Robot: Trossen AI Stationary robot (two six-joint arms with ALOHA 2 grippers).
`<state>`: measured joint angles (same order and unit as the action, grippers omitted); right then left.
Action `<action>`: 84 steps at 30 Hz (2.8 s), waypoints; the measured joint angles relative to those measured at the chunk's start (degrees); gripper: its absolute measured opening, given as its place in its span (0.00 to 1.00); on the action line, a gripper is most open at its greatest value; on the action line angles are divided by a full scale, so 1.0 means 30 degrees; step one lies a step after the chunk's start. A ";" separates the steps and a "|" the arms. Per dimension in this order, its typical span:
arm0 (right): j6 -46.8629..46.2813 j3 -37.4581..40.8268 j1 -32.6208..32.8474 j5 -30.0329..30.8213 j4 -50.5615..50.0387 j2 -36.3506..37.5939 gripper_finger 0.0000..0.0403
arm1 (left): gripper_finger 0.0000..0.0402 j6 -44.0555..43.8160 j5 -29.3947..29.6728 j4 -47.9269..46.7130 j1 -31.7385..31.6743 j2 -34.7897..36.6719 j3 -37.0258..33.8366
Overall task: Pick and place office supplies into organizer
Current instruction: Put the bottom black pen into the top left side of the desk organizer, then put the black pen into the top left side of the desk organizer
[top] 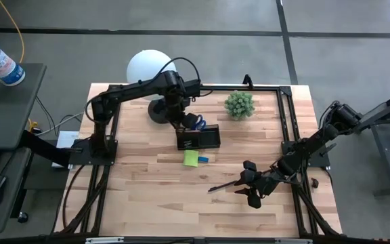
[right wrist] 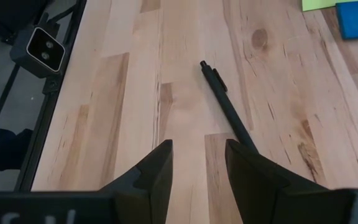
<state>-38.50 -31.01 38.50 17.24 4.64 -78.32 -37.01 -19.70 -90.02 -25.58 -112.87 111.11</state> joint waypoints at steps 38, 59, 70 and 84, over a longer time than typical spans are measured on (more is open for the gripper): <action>-0.0007 -0.0004 0.0207 0.0067 -0.0007 0.0000 0.34 | 0.42 0.0639 0.2292 0.0009 0.1049 -0.0841 0.5398; -0.1189 0.0001 0.0845 0.0271 -0.1909 0.0000 0.34 | 0.28 -0.3308 1.8056 0.4655 1.6131 -0.2170 0.7392; -0.1497 -0.0004 0.0957 -0.0848 -0.1872 0.0216 0.34 | 0.28 -0.7661 2.0390 0.4068 1.8137 -0.7063 0.7366; -0.2175 -0.0004 0.1158 -0.0329 -0.2630 0.1275 0.34 | 0.27 -0.9674 2.0572 1.0688 1.8442 -0.7541 0.3698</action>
<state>-45.03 -31.03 41.98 16.25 -3.25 -74.50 -66.03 42.02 -57.96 29.74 -135.50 122.20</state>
